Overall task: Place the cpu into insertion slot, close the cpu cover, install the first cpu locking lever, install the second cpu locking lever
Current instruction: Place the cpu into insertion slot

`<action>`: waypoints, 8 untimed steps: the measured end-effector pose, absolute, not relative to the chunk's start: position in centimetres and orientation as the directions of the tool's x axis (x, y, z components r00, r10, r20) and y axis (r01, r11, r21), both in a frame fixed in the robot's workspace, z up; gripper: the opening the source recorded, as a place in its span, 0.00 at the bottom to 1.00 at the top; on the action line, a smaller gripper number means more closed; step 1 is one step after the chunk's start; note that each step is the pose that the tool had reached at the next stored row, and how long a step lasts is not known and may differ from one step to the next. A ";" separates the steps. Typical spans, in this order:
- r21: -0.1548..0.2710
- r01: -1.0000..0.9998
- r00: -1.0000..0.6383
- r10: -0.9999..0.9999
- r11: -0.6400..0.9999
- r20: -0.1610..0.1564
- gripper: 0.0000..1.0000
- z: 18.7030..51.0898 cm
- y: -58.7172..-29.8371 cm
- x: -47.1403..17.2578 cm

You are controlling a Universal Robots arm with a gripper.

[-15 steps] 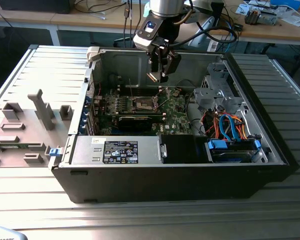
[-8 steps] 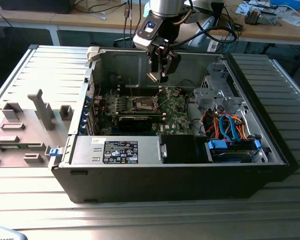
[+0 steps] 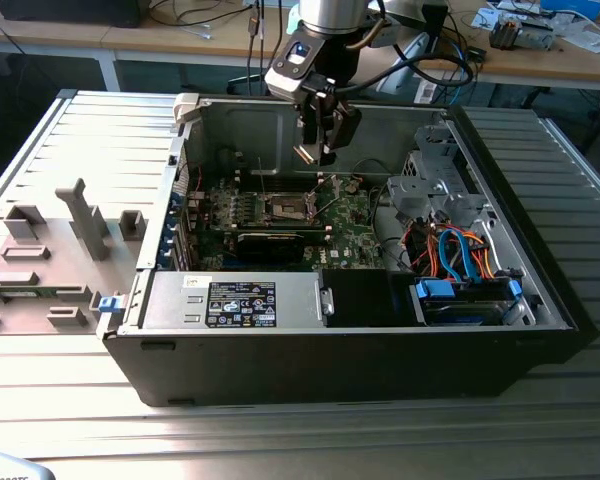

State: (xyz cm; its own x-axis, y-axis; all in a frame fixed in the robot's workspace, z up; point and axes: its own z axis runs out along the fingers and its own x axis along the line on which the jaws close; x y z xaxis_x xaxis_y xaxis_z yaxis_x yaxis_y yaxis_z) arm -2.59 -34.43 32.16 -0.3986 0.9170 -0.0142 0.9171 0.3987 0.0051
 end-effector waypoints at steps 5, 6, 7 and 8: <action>0.005 0.923 -0.385 0.923 0.385 -0.015 0.54 32.2 -34.4 -2.6; 0.005 0.924 -0.383 0.924 0.383 -0.015 0.54 32.2 -34.4 -2.6; 0.005 0.924 -0.381 0.924 0.382 -0.015 0.54 32.2 -34.4 -2.6; 0.005 0.925 -0.380 0.925 0.380 -0.015 0.54 32.2 -34.4 -2.6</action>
